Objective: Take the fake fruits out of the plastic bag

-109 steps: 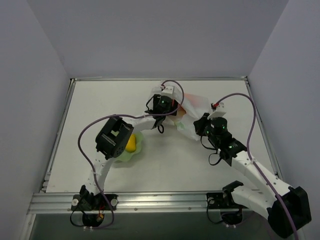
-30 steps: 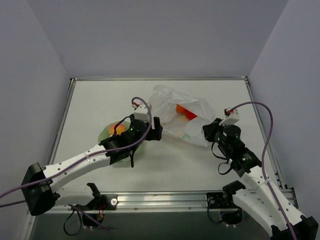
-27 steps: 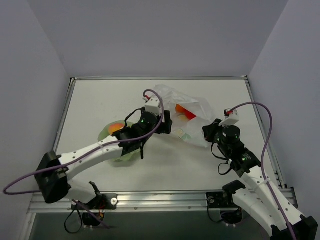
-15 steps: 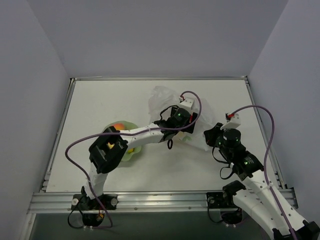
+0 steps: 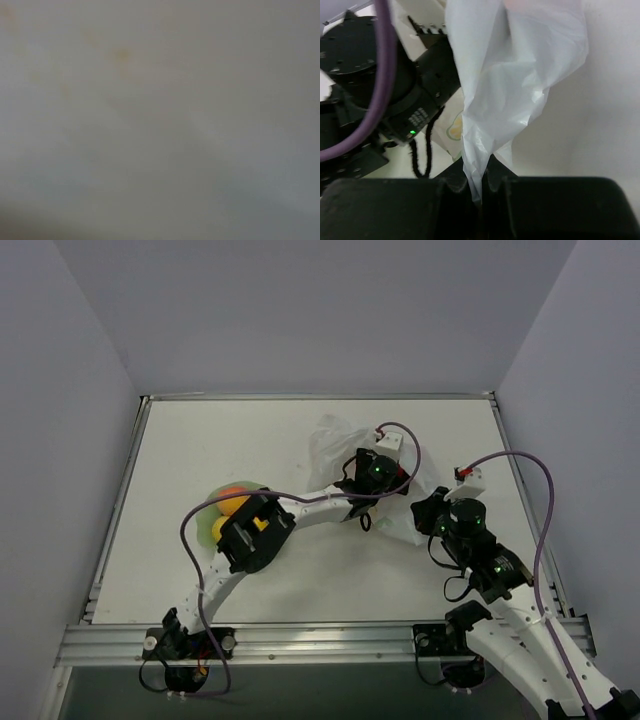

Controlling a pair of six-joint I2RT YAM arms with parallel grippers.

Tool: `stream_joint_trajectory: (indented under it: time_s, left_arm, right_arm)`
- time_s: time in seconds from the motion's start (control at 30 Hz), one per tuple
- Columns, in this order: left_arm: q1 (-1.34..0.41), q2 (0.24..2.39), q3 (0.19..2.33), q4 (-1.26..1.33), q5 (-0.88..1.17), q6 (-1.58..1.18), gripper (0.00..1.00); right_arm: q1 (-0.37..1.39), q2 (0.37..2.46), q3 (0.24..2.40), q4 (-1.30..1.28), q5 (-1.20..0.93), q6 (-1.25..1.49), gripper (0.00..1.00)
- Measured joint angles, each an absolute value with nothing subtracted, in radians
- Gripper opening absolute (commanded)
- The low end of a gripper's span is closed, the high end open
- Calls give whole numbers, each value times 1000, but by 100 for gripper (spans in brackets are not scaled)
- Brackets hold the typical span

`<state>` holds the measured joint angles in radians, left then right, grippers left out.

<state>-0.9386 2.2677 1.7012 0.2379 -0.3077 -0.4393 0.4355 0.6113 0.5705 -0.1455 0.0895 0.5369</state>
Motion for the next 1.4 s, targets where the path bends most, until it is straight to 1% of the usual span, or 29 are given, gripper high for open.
stream_joint_trajectory:
  time_s: [0.2, 0.23, 0.3, 0.33, 0.4, 0.47, 0.53, 0.57, 0.63, 0.67, 0.7, 0.87, 1.1, 1.2, 1.3, 1.4]
  left_arm:
    - [-939, 2434, 1879, 274, -279, -443, 95]
    - [-939, 2456, 1900, 274, -270, -447, 99]
    - [-939, 2479, 1912, 276, -255, -455, 91]
    - [-939, 2485, 1909, 278, -250, -458, 81]
    - [-939, 2483, 1879, 312, -243, -467, 64]
    - [-937, 2465, 1837, 347, -239, -469, 53]
    - [-936, 2430, 1778, 367, -236, -471, 48]
    - [-936, 2409, 1746, 374, -236, -469, 42]
    - [-936, 2348, 1664, 386, -231, -467, 38]
    - [-936, 2307, 1615, 389, -228, -467, 31]
    - [-935, 2268, 1576, 396, -222, -466, 29]
    - [-935, 2054, 1424, 407, -154, -469, 24]
    - [-934, 1850, 1315, 402, -5, -488, 23]
    - [-933, 1753, 1208, 381, 56, -499, 21]
    - [-933, 1604, 1071, 339, 64, -508, 21]
    - [-933, 1393, 936, 253, -1, -510, 20]
  right_arm:
    - [440, 612, 570, -111, 43, 539, 0]
    - [441, 614, 570, -107, 39, 539, 0]
    - [442, 620, 570, -101, 37, 538, 0]
    - [442, 625, 570, -98, 37, 538, 0]
    - [442, 631, 570, -95, 37, 537, 0]
    - [442, 634, 570, -92, 37, 533, 0]
    - [442, 637, 570, -87, 39, 530, 0]
    - [442, 639, 570, -84, 45, 530, 0]
    - [445, 640, 570, -82, 63, 531, 0]
    - [446, 641, 569, -79, 76, 531, 0]
    - [446, 642, 569, -73, 86, 532, 0]
    - [446, 709, 569, -12, 145, 532, 0]
    - [446, 862, 569, 96, 205, 525, 0]
    - [445, 904, 579, 133, 222, 519, 0]
    - [445, 935, 597, 160, 228, 513, 0]
    - [443, 934, 599, 177, 228, 505, 0]
